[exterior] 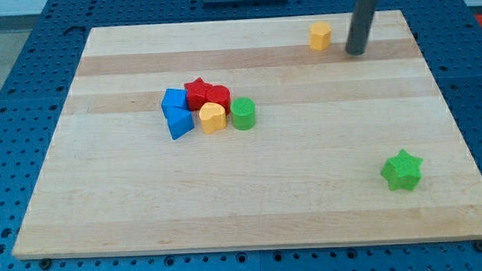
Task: Move yellow hexagon towards the center
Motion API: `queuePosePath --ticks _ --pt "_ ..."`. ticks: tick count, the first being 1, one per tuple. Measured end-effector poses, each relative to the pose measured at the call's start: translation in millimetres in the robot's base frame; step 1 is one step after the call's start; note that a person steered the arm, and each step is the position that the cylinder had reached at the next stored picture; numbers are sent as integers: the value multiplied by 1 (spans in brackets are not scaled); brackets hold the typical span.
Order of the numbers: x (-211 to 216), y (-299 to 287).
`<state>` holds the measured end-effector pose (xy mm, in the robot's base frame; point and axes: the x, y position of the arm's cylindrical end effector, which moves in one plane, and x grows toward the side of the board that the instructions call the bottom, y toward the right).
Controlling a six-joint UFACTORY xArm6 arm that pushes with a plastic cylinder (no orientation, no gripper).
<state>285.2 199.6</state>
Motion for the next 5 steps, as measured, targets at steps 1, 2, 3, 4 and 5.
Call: queuePosePath --ticks 1,2,3,4,5 --pt "-24 0" --pt "-56 -10" --pt "-56 -49" --pt "-45 -58" --pt "-24 -58"
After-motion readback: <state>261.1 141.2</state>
